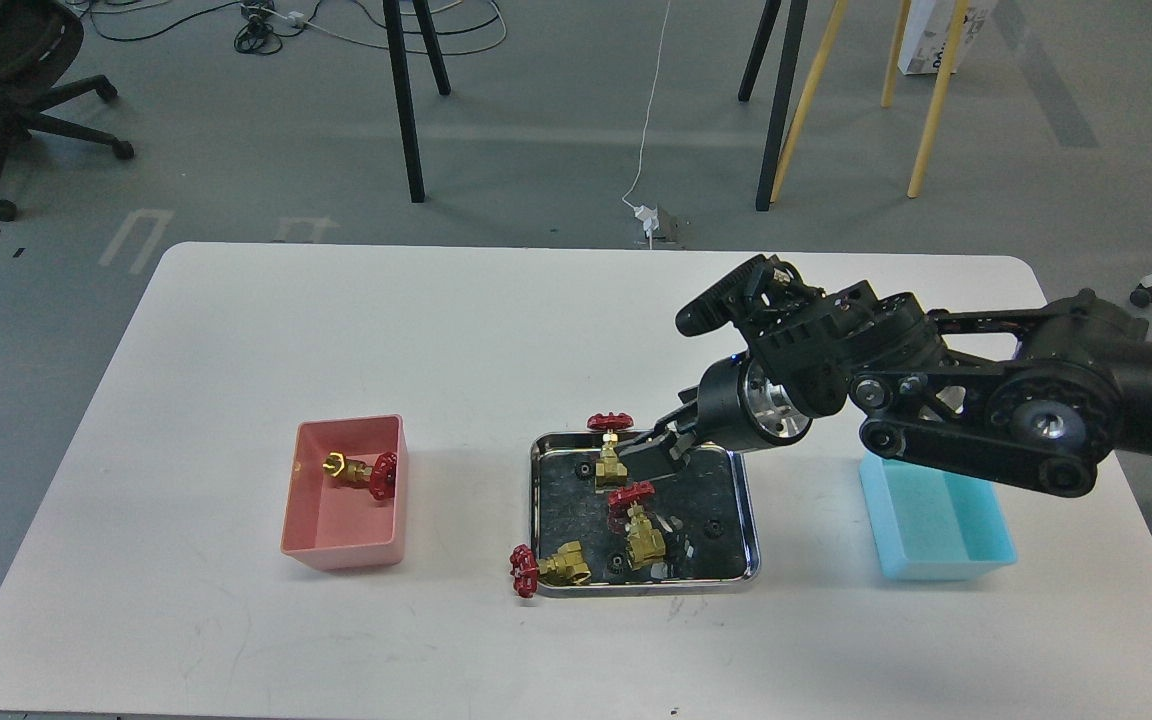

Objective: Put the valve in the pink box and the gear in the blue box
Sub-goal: 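Withdraw the left arm and reach the right gripper toward the tray, then lower the right gripper onto a dark gear and grasp it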

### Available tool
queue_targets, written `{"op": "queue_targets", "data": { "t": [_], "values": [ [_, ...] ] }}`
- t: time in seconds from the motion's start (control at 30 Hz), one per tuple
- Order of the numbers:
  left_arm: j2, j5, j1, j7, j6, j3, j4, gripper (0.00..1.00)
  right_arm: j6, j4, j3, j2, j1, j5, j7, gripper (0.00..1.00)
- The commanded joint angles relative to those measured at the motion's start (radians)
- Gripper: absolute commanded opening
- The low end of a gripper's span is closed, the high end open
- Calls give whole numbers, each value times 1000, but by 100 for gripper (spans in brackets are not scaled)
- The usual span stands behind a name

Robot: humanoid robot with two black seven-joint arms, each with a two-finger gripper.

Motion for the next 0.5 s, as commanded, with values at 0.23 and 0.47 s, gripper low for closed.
{"op": "queue_targets", "data": {
  "t": [0.23,0.47],
  "values": [
    [35,-67,-92,0,-91,6,45,99,0,1,-187,16,-14,-108,1,98],
    [39,-68,-150,0,-91,8,54,99,0,-59,-213,68,-60,-185,1,92]
  ]
}}
